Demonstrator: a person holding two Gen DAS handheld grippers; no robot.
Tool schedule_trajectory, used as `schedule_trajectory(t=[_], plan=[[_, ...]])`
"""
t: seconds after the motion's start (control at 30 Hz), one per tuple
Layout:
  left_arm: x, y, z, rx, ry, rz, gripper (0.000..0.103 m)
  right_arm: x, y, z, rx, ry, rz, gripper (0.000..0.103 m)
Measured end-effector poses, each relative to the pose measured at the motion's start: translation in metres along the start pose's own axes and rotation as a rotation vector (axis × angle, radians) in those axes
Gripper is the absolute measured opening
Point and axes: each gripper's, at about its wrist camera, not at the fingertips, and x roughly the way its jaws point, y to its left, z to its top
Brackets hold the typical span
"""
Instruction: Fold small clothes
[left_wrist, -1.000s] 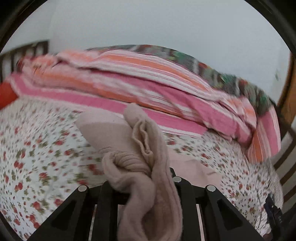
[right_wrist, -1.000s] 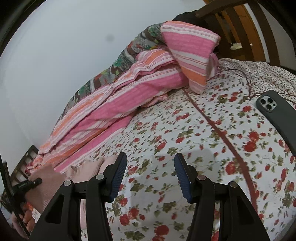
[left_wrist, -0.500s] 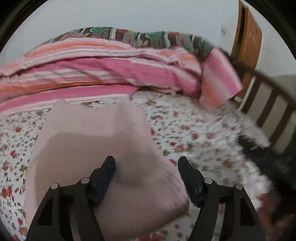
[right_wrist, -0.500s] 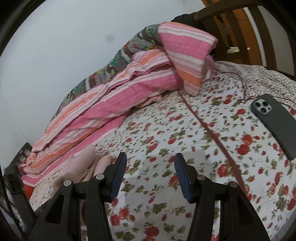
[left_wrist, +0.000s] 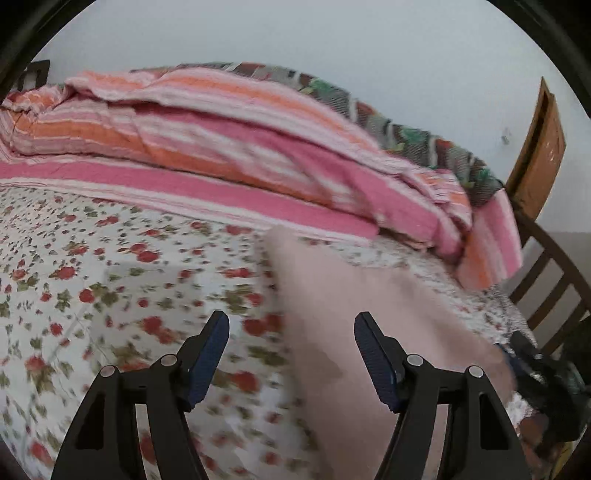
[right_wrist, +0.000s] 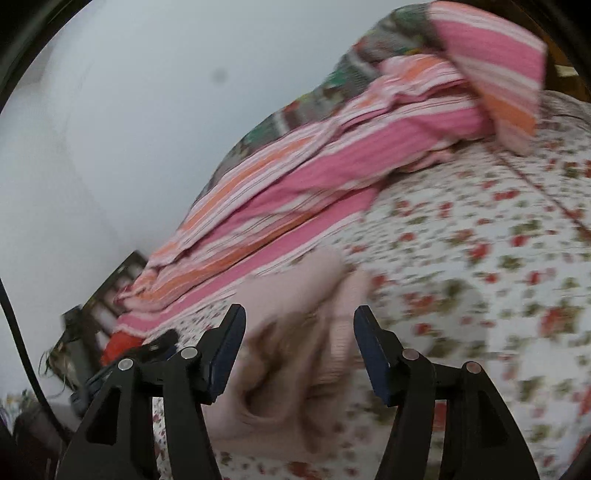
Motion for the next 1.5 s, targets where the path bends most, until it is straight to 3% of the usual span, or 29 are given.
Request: schedule_trajectory(t=[0.1, 0.17, 0.2, 0.33, 0.43, 0.47, 0.53, 0.67, 0.7, 0.73, 0.8, 0.9, 1.0, 1.13, 1.3, 1.33, 1.5], plan=[[0.01, 0.01, -0.004, 0.01, 0.0, -0.025, 0.068, 0.023, 0.017, -0.007, -0.06, 0.035, -0.067, 0.057], [0.013, 0.015, -0.009, 0.002, -0.014, -0.072, 0.068, 0.036, 0.024, -0.013, -0.109, 0.059, -0.161, 0.036], [0.014, 0.023, -0.016, -0.009, -0.018, -0.128, 0.068, 0.039, 0.026, -0.018, -0.133, 0.068, -0.179, 0.017], [0.018, 0.031, -0.019, -0.037, 0.029, -0.165, 0.067, 0.025, 0.031, -0.032, -0.197, -0.006, -0.184, 0.012], [0.015, 0.03, -0.018, -0.028, 0.039, -0.212, 0.067, -0.004, 0.02, -0.033, -0.124, -0.06, -0.061, 0.011], [0.013, 0.03, -0.018, -0.025, 0.04, -0.222, 0.067, -0.004, 0.02, -0.032, -0.129, -0.056, -0.075, 0.011], [0.011, 0.027, -0.018, -0.011, 0.043, -0.231, 0.067, 0.014, 0.015, -0.039, -0.168, 0.033, -0.227, 0.01], [0.009, 0.027, -0.017, -0.009, 0.043, -0.232, 0.067, 0.017, 0.01, -0.043, -0.14, 0.061, -0.217, 0.016], [0.009, 0.028, -0.017, -0.018, 0.046, -0.24, 0.067, 0.014, 0.012, -0.037, -0.141, 0.064, -0.198, 0.026], [0.008, 0.029, -0.016, -0.023, 0.046, -0.245, 0.068, 0.014, 0.013, -0.03, -0.132, 0.067, -0.186, 0.043], [0.007, 0.031, -0.014, -0.029, 0.041, -0.245, 0.068, 0.018, 0.01, -0.02, -0.108, 0.075, -0.174, 0.062], [0.004, 0.038, -0.009, -0.051, 0.039, -0.266, 0.068, 0.044, 0.002, -0.007, -0.093, 0.191, -0.156, 0.068], [0.001, 0.047, -0.002, -0.073, 0.034, -0.298, 0.068, 0.077, -0.021, -0.007, 0.004, 0.332, -0.096, 0.072], [-0.004, 0.057, 0.005, -0.093, 0.024, -0.328, 0.068, 0.089, -0.03, -0.009, 0.039, 0.35, -0.043, 0.078], [-0.003, 0.065, 0.006, -0.12, 0.026, -0.34, 0.068, 0.104, -0.036, -0.007, 0.044, 0.395, 0.009, 0.076], [-0.002, 0.066, 0.006, -0.123, 0.028, -0.336, 0.068, 0.105, -0.037, -0.006, 0.049, 0.407, 0.026, 0.063], [-0.004, 0.067, 0.006, -0.13, 0.026, -0.341, 0.068, 0.098, -0.032, -0.003, 0.077, 0.402, 0.073, 0.042]])
